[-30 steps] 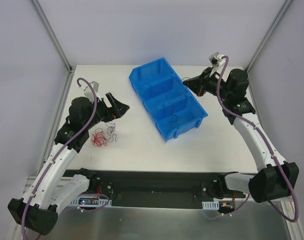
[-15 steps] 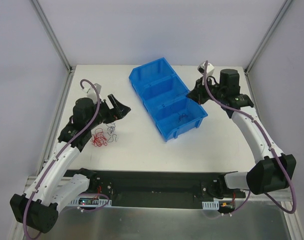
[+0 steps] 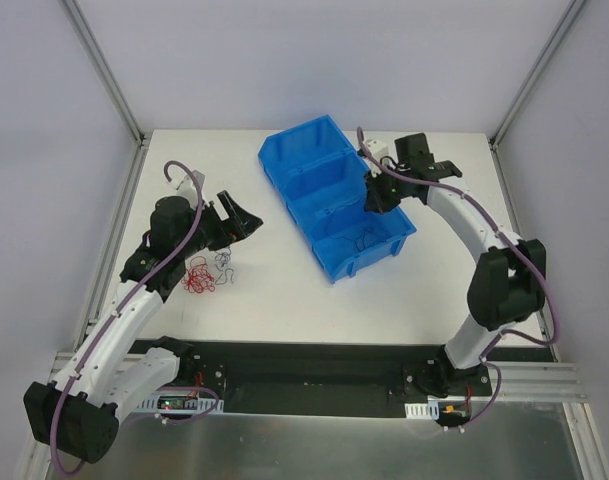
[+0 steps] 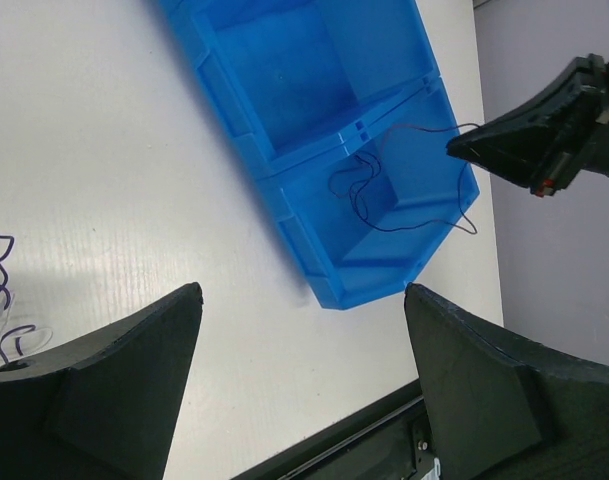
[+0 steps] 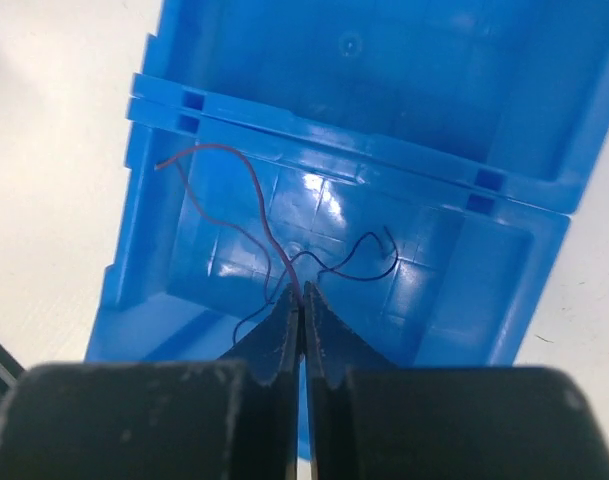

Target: Untangle the cables

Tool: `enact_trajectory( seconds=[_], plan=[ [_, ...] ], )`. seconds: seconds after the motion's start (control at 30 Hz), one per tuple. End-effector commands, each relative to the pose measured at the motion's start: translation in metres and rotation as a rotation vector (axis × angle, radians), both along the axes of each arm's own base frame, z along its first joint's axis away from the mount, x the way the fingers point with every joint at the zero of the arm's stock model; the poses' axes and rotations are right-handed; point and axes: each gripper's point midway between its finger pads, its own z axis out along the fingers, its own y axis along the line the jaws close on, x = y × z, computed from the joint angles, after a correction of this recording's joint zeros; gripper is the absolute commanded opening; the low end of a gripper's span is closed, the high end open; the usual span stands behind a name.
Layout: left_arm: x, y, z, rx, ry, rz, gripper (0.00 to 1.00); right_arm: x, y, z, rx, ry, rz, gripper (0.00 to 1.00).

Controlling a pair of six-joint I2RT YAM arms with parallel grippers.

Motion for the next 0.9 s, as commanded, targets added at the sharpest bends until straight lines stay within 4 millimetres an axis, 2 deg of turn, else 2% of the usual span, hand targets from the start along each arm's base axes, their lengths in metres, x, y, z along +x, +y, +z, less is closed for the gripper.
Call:
enact_trajectory(
  seconds=[0.0, 0.2, 0.3, 0.5, 0.6, 0.7, 0.77, 0.87],
  plan=[
    [0.0, 0.002, 0.006, -0.031, -0.022, 0.014, 0.81, 0.004, 0.005, -0.013, -0.134, 0.011, 0.048, 0.02],
    [0.001, 0.002, 0.003, -0.034, -0.01, 0.017, 0.81, 0.023, 0.004, -0.03, -0.282, -0.036, 0.007, 0.06],
    [0.002, 0.004, 0.002, -0.026, -0.013, 0.018, 0.81, 0.025, -0.002, -0.03, -0.326, -0.06, -0.007, 0.06],
    [0.009, 0.025, -0.02, 0.02, 0.041, 0.078, 0.8, 0.023, -0.007, -0.017, -0.323, -0.12, -0.018, 0.07],
    [0.012, 0.036, -0.032, -0.018, 0.111, 0.093, 0.77, 0.02, -0.005, -0.018, -0.323, -0.114, -0.002, 0.07],
    [0.013, 0.047, -0.04, -0.064, 0.157, 0.116, 0.76, 0.022, -0.012, -0.021, -0.358, -0.117, -0.017, 0.08],
    [0.014, 0.052, -0.045, -0.071, 0.172, 0.129, 0.77, 0.024, -0.008, -0.02, -0.343, -0.136, -0.004, 0.08],
    [0.016, 0.058, -0.054, -0.069, 0.198, 0.148, 0.77, 0.026, 0.014, -0.021, -0.245, -0.205, 0.063, 0.09]
  ],
)
